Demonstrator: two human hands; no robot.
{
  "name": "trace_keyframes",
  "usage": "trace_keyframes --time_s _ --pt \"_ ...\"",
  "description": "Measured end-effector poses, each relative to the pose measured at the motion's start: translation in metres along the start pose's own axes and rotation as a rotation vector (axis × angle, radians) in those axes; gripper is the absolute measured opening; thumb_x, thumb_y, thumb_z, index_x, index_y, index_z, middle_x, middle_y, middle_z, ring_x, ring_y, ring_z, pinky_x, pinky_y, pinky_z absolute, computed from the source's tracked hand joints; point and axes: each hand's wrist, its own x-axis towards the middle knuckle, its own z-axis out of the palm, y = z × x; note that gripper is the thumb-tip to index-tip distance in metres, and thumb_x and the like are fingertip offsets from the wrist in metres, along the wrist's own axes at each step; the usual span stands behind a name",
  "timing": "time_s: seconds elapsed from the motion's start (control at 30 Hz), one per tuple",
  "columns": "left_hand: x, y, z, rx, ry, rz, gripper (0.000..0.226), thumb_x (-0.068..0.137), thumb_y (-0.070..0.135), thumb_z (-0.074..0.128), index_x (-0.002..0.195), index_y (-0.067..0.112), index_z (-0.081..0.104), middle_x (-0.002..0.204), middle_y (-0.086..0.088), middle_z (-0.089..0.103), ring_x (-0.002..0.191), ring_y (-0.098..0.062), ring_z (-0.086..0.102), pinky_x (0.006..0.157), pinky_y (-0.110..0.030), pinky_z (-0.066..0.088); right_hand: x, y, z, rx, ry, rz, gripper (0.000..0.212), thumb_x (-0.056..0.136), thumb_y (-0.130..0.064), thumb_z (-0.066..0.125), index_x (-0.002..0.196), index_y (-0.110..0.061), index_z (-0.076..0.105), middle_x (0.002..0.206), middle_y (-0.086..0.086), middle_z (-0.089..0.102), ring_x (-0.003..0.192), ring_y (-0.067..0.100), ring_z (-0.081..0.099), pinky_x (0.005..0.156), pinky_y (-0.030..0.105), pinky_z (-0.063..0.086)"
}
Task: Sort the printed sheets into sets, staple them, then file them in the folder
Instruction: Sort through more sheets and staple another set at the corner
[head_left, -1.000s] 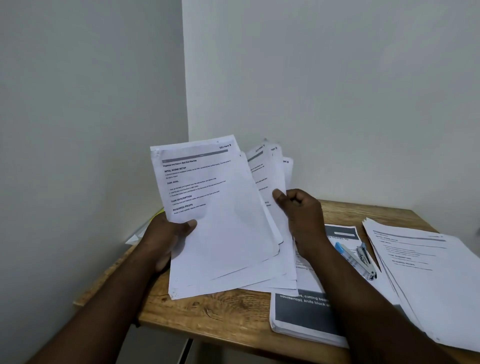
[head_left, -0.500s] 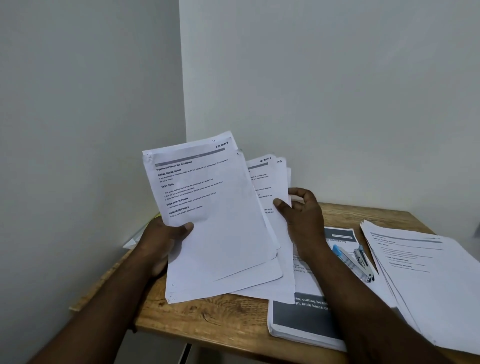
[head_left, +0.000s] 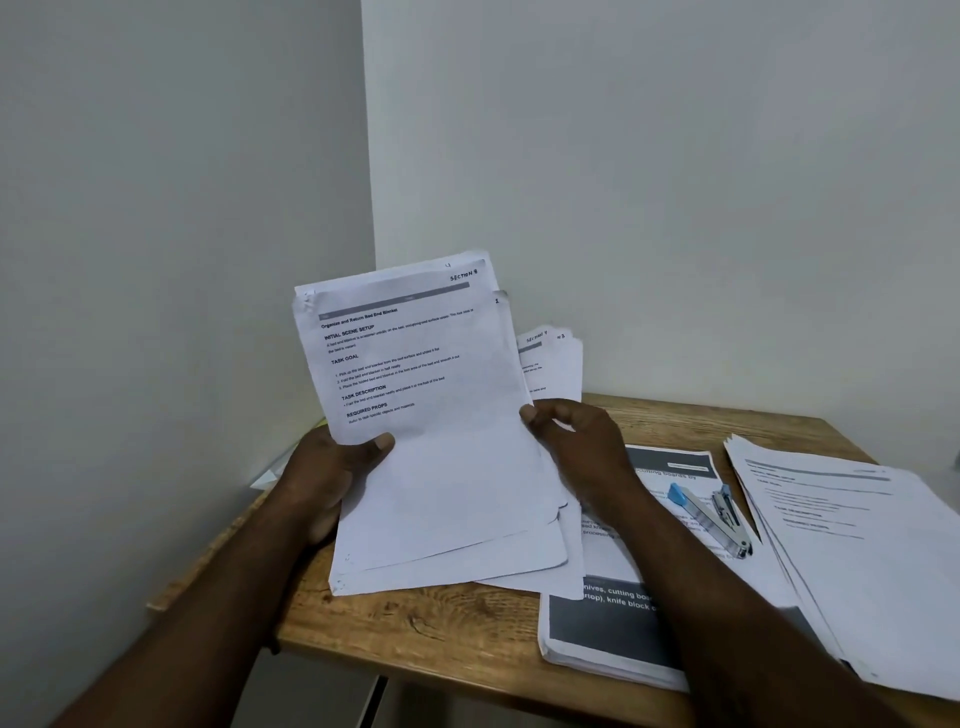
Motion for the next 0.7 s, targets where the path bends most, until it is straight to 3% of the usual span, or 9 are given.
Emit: trace_keyframes --time_s 0.17,0.33,0.53,0.63,0.7 --pt "0.003 -0.002 -0.003 0.015 0.021 -0.016 0.030 0.097 -0.006 0.061 0.124 0.005 0.068 0.114 -0.009 0.079 0.098 -0.026 0.078 0.071 -0.032 0.065 0.003 0.002 -0.002 0.030 0.022 0.011 0.016 0.085 -0.034 0.088 0.074 -0.026 0.079 0.091 -0.013 0.078 0.103 0.011 0.070 0.097 0.033 0.050" --pt "0.006 -0.005 -0.009 0.061 0.005 -0.032 0.032 0.096 -0.006 0.062 0.126 0.005 0.069 0.119 -0.012 0.077 0.108 -0.033 0.075 0.081 -0.039 0.064 0.003 -0.002 0.000 0.096 0.028 0.011 0.025 0.088 -0.033 0.086 0.069 -0.019 0.075 0.088 -0.010 0.079 0.096 0.010 0.072 0.092 0.029 0.049" --pt "0.009 -0.006 -0.012 0.059 -0.009 -0.052 0.036 0.096 -0.012 0.058 0.127 0.004 0.068 0.121 -0.014 0.077 0.105 -0.032 0.076 0.081 -0.040 0.064 0.005 0.004 0.002 0.085 0.004 0.038 0.046 0.096 -0.037 0.078 0.055 -0.022 0.063 0.056 -0.016 0.052 0.056 0.002 0.047 0.069 0.029 0.039" --pt "0.011 -0.007 -0.014 0.062 -0.007 -0.061 0.040 0.096 -0.014 0.055 0.132 0.002 0.065 0.125 -0.016 0.075 0.113 -0.037 0.072 0.092 -0.046 0.059 0.006 0.004 0.000 0.116 0.012 0.059 0.020 0.093 -0.028 0.080 0.075 -0.020 0.079 0.084 -0.005 0.079 0.084 0.013 0.070 0.091 0.041 0.058" --pt "0.011 -0.008 -0.014 0.059 -0.011 -0.063 0.042 0.096 -0.014 0.054 0.133 0.001 0.064 0.127 -0.018 0.073 0.116 -0.039 0.071 0.098 -0.049 0.057 0.005 0.003 0.000 0.122 0.001 0.080 0.012 0.084 -0.031 0.080 0.086 -0.019 0.082 0.098 0.004 0.081 0.097 0.024 0.074 0.101 0.049 0.056"
